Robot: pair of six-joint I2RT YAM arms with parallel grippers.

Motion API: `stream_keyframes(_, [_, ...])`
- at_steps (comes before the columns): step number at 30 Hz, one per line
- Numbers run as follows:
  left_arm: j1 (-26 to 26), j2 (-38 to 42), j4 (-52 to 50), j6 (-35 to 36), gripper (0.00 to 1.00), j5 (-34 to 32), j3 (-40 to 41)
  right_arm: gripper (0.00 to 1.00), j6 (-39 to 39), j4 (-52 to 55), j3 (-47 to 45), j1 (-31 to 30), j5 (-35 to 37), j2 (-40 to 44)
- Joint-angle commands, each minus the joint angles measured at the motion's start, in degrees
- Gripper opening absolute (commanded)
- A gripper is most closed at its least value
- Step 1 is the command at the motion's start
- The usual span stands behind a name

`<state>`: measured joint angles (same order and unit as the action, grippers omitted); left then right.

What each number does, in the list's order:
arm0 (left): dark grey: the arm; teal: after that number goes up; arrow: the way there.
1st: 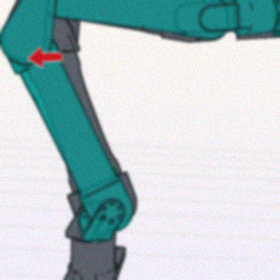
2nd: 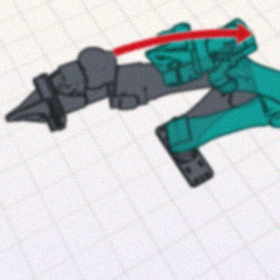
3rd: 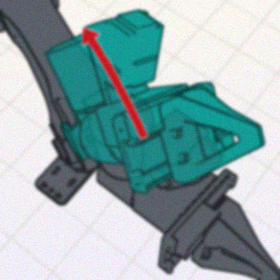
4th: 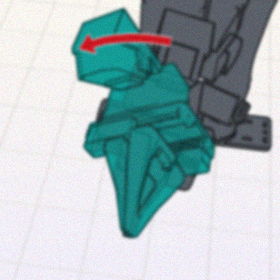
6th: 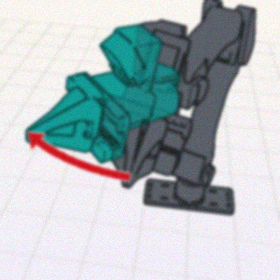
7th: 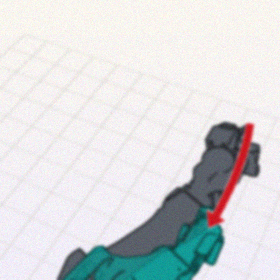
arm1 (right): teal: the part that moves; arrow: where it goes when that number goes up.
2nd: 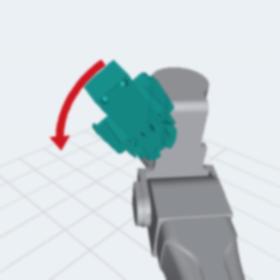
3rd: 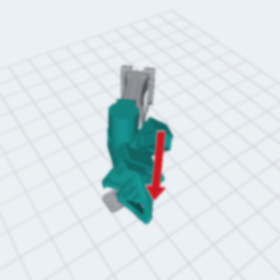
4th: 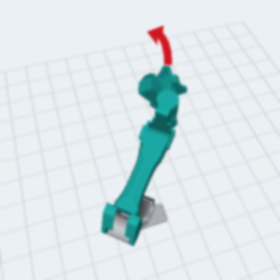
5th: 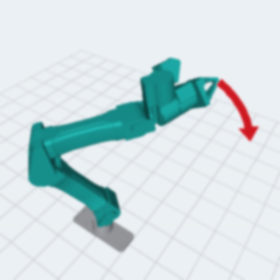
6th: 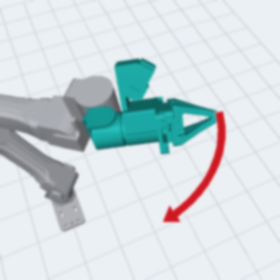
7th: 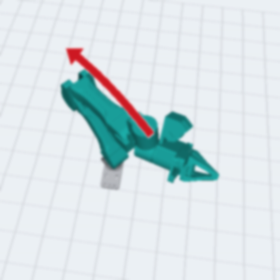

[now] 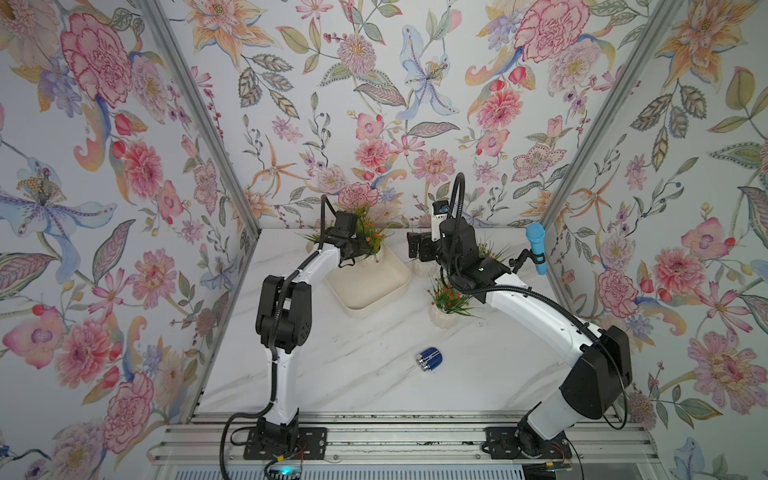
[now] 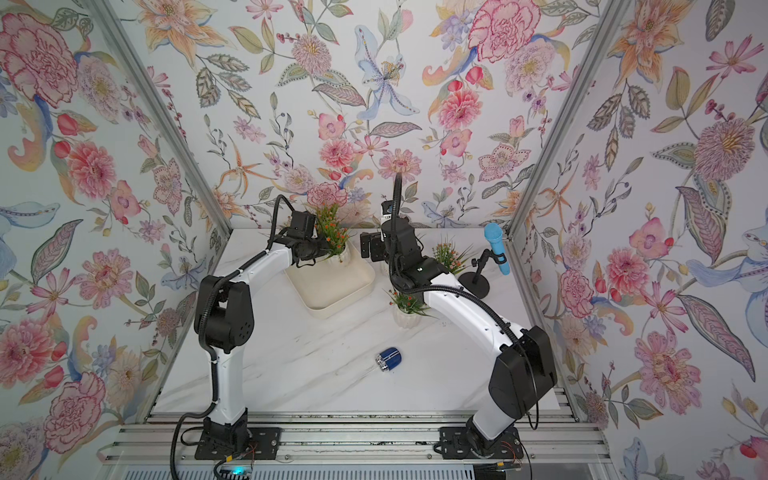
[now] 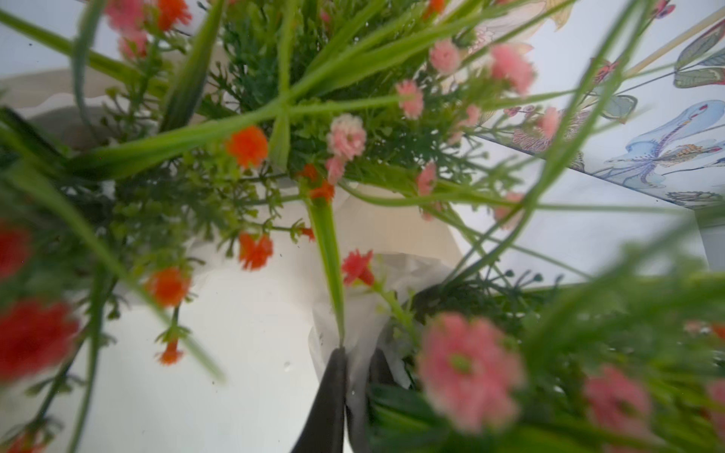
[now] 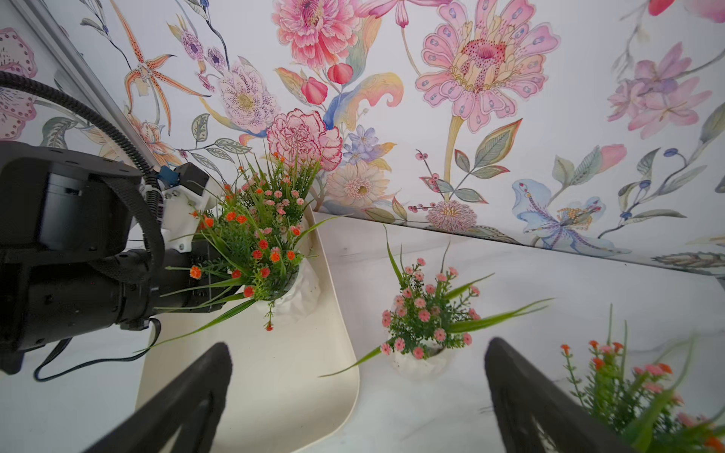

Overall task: Put the potted gypsophila into the storage box
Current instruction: Place the baby's breath potted plant at the storage box.

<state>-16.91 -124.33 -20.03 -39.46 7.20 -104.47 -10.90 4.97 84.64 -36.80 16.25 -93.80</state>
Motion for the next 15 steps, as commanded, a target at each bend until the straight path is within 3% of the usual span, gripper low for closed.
stream_keyframes(1, [0.62,-1.54,1.49,0.90,0.00,2.41,-6.64,1.00,0.88,-0.59,3.76,1.68,-2.09,-2.49])
stream_keyframes(8, [1.11,-5.81,-1.70,0.84,0.00,2.67,-12.18,1.00,1.05,1.31,7.68,2.61,-3.76,-6.32])
stream_keyframes(15, [1.03,-4.19,-3.33,2.03,0.00,0.87,-10.05,1.00,-0.18,2.10,8.04,2.87,-5.79,-7.93])
